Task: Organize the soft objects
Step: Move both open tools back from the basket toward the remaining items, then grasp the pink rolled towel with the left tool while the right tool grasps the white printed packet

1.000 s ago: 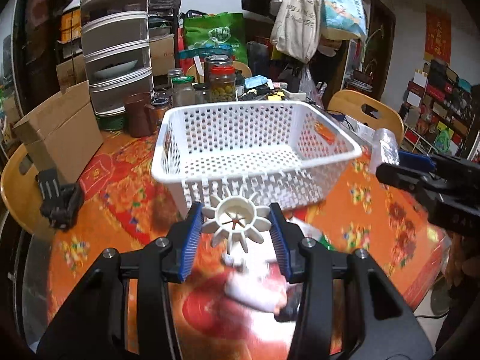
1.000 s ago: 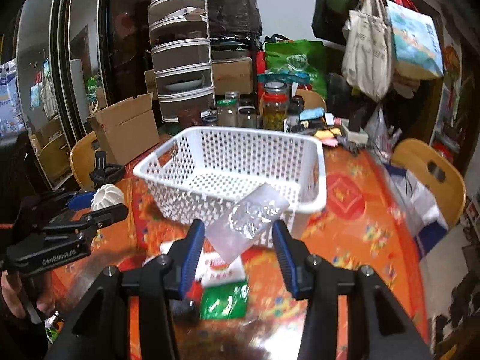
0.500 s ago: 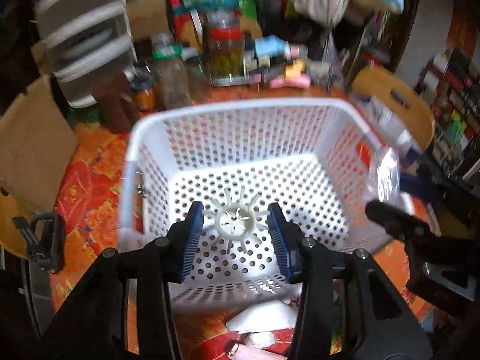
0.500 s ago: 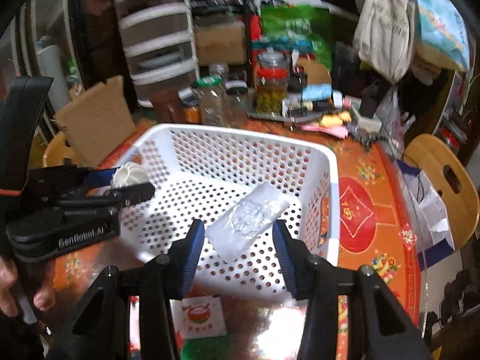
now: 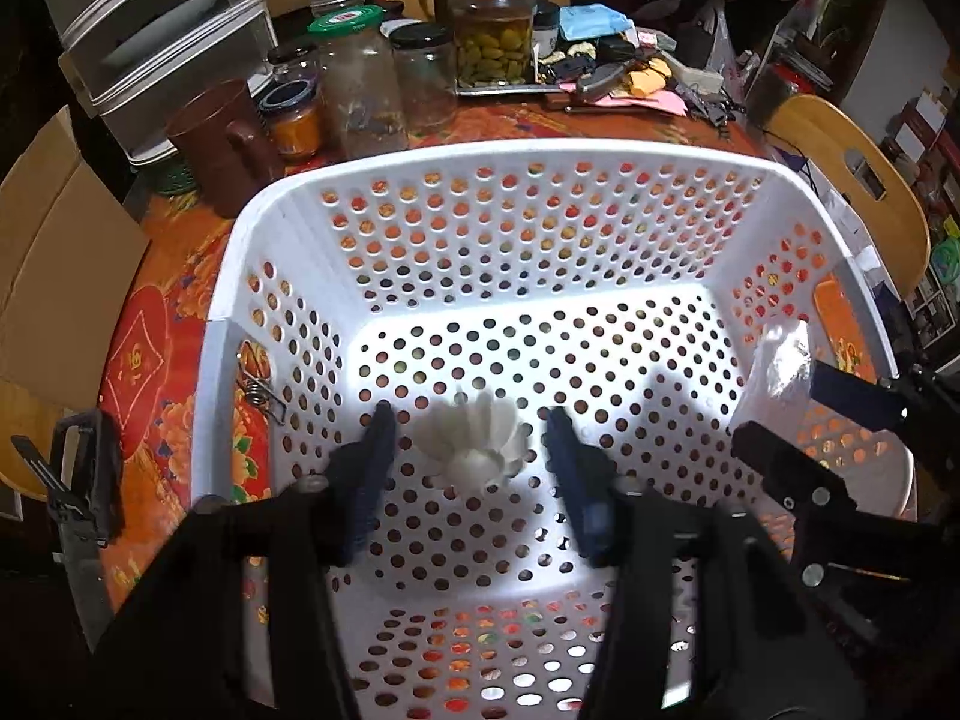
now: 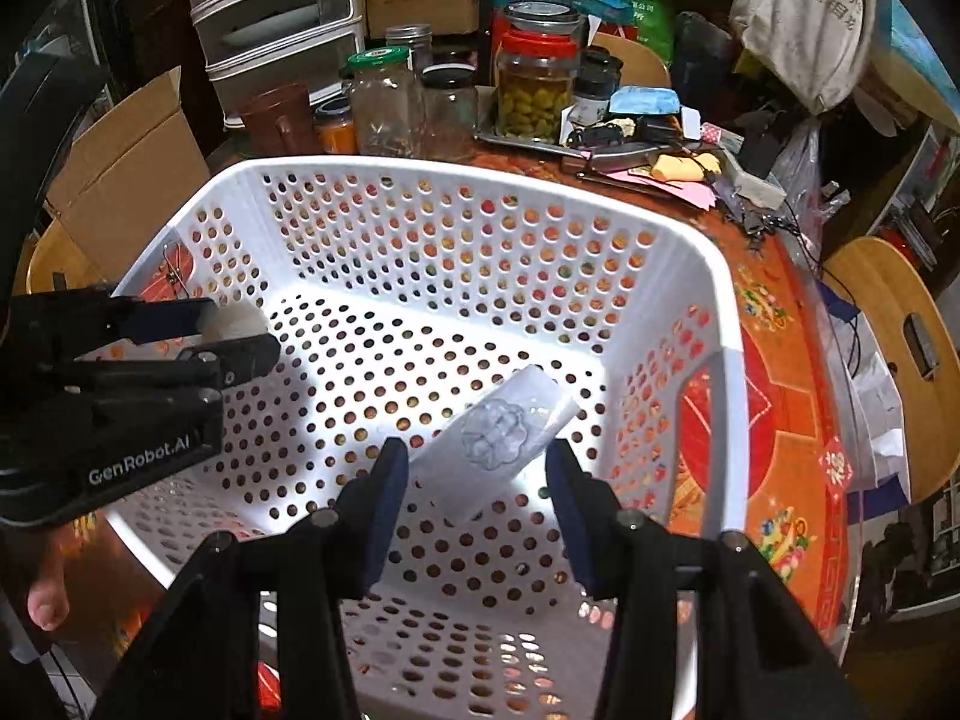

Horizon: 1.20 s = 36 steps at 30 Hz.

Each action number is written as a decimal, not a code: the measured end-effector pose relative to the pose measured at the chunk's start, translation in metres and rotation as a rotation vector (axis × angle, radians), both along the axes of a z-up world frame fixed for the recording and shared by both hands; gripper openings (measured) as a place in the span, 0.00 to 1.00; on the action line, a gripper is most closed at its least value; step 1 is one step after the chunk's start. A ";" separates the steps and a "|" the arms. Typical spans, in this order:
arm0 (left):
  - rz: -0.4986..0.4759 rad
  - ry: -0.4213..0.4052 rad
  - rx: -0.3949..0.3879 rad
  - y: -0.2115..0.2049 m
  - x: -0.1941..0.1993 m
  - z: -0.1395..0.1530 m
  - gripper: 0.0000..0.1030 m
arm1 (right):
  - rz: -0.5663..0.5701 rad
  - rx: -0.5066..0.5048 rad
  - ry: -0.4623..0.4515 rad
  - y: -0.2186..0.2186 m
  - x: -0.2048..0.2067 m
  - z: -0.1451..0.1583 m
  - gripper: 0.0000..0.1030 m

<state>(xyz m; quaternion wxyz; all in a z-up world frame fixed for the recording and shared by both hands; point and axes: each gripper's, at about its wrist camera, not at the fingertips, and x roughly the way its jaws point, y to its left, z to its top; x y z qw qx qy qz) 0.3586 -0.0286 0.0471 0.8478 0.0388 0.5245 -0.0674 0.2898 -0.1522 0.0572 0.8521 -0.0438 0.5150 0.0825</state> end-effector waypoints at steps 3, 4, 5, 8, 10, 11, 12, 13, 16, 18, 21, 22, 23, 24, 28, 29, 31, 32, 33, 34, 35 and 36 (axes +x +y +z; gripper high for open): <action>0.005 -0.058 -0.002 0.004 -0.007 0.012 0.80 | -0.007 0.031 -0.021 -0.003 -0.002 0.007 0.57; 0.009 -0.073 -0.010 0.006 -0.011 0.017 0.80 | -0.010 0.039 -0.029 -0.005 -0.004 0.010 0.60; 0.005 -0.084 -0.026 0.008 -0.016 0.023 0.80 | -0.010 0.042 -0.039 -0.006 -0.005 0.013 0.66; 0.008 -0.138 -0.064 0.019 -0.035 0.045 0.83 | -0.013 0.062 -0.064 -0.011 -0.013 0.023 0.71; 0.001 -0.163 -0.075 0.027 -0.053 0.056 0.83 | -0.019 0.086 -0.096 -0.016 -0.024 0.033 0.71; 0.000 -0.179 -0.071 0.031 -0.063 0.061 0.84 | -0.021 0.094 -0.120 -0.019 -0.033 0.039 0.71; 0.004 -0.199 -0.063 0.036 -0.077 0.066 0.85 | -0.019 0.102 -0.153 -0.022 -0.046 0.048 0.71; 0.005 -0.217 -0.063 0.043 -0.094 0.069 0.89 | -0.020 0.109 -0.177 -0.025 -0.056 0.053 0.71; -0.004 -0.259 -0.072 0.060 -0.143 0.071 0.94 | -0.029 0.152 -0.271 -0.040 -0.106 0.070 0.72; 0.000 -0.269 -0.079 0.069 -0.176 0.063 0.95 | -0.040 0.181 -0.300 -0.048 -0.140 0.070 0.77; 0.011 -0.280 -0.095 0.080 -0.224 0.040 0.98 | -0.056 0.226 -0.309 -0.054 -0.191 0.051 0.79; 0.021 -0.273 -0.098 0.083 -0.239 0.026 0.99 | -0.064 0.238 -0.300 -0.053 -0.207 0.039 0.79; 0.032 -0.261 -0.100 0.085 -0.249 0.013 0.99 | -0.071 0.253 -0.284 -0.052 -0.220 0.027 0.79; 0.043 -0.247 -0.109 0.086 -0.257 0.000 0.99 | -0.079 0.267 -0.259 -0.050 -0.232 0.013 0.79; 0.066 -0.191 -0.193 0.095 -0.288 -0.043 0.99 | -0.102 0.337 -0.172 -0.040 -0.267 -0.036 0.79; 0.069 -0.193 -0.189 0.095 -0.293 -0.048 0.99 | -0.100 0.343 -0.166 -0.037 -0.273 -0.042 0.79; 0.071 -0.205 -0.165 0.094 -0.300 -0.054 0.99 | -0.089 0.298 -0.185 -0.031 -0.279 -0.046 0.79; 0.068 -0.212 -0.164 0.093 -0.303 -0.056 0.99 | -0.087 0.271 -0.201 -0.028 -0.282 -0.046 0.79; 0.061 -0.213 -0.167 0.091 -0.303 -0.057 0.99 | -0.081 0.257 -0.208 -0.026 -0.281 -0.046 0.79; 0.048 -0.211 -0.172 0.086 -0.300 -0.057 0.99 | -0.076 0.263 -0.206 -0.024 -0.280 -0.046 0.79; 0.032 -0.214 -0.173 0.082 -0.301 -0.058 0.99 | -0.075 0.273 -0.205 -0.025 -0.279 -0.045 0.79; 0.020 -0.216 -0.163 0.077 -0.300 -0.060 0.99 | -0.077 0.277 -0.205 -0.026 -0.278 -0.046 0.79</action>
